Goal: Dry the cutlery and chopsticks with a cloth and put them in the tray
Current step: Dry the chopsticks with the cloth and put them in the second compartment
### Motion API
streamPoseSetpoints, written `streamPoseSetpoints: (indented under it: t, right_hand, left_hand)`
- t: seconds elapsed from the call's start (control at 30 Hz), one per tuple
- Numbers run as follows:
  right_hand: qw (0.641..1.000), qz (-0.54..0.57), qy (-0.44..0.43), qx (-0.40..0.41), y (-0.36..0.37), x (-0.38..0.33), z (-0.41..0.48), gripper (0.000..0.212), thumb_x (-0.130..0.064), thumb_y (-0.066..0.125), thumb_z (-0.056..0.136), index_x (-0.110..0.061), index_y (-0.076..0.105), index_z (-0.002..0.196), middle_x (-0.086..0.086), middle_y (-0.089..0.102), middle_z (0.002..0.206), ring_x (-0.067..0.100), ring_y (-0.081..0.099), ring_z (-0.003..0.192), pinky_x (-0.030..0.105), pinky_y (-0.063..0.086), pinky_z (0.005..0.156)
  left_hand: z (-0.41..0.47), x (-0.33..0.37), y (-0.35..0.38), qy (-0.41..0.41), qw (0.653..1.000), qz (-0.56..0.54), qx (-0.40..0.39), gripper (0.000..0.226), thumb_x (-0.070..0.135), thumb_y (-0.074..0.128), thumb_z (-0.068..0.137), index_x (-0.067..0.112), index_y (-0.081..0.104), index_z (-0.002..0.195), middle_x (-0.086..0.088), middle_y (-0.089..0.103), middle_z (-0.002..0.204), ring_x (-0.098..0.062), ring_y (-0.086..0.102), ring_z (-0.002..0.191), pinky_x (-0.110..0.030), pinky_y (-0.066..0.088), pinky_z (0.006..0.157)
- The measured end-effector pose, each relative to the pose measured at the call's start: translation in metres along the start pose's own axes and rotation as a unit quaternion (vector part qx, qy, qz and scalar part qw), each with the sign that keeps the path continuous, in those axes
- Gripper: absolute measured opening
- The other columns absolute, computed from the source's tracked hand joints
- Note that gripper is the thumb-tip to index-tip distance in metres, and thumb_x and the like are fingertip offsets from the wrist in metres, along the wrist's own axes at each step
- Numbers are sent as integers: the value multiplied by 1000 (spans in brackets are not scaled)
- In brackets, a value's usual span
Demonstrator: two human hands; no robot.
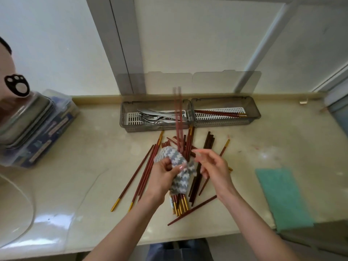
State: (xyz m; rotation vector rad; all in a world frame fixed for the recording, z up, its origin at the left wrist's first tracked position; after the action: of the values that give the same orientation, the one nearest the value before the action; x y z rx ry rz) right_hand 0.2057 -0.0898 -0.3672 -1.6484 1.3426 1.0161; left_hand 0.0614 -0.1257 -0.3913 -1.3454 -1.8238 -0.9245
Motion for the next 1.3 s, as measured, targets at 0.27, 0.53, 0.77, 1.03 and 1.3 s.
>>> streamPoseSetpoints:
  t: [0.27,0.53,0.77,1.03,1.3]
  right_hand:
    - [999,0,31,-39,2,-1,22,18,-21,60,91,-14,71,103,0,72,95,5,65,83,12,47,60]
    - [996,-1,54,-66,-18,0,29,16,-25,64,87,-19,73,100,-1,73,96,10,67,89,20,53,69]
    - [999,-9,-41,29,-41,5,20,4,-12,61,89,-11,66,89,2,68,84,13,64,78,22,53,67]
    - [998,39,6,-38,-25,6,22,6,-11,66,86,-9,69,91,2,71,79,8,67,70,18,51,61]
    - [994,10,-105,-1,-34,-14,28,11,-8,57,92,-12,65,98,1,68,93,7,63,82,17,50,64]
  left_hand:
    - [1,0,25,-1,995,95,3,24,15,77,71,12,62,90,-4,72,89,-15,70,83,-26,56,74]
    - [2,-4,52,-34,999,4,-8,23,10,72,76,1,62,95,-13,73,88,-23,72,79,-26,57,65]
    - [25,9,39,-60,979,-182,62,13,8,66,80,5,63,93,-9,72,83,-22,69,73,-33,56,67]
    - [32,6,50,-42,971,-231,37,34,16,69,68,3,64,99,-13,71,91,-24,68,80,-34,56,73]
    - [37,-3,60,-51,942,-331,-2,37,10,62,74,-2,59,109,-15,63,100,-27,58,95,-39,49,87]
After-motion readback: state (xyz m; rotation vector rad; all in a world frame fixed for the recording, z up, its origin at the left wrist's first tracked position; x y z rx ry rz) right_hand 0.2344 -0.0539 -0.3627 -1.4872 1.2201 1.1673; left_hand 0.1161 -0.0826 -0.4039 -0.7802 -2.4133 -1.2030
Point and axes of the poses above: each hand's wrist, its own z-axis towards the middle knuckle, its own y-axis out of the palm, x = y × z, the point moved 6 cm from there along z, towards the middle knuckle
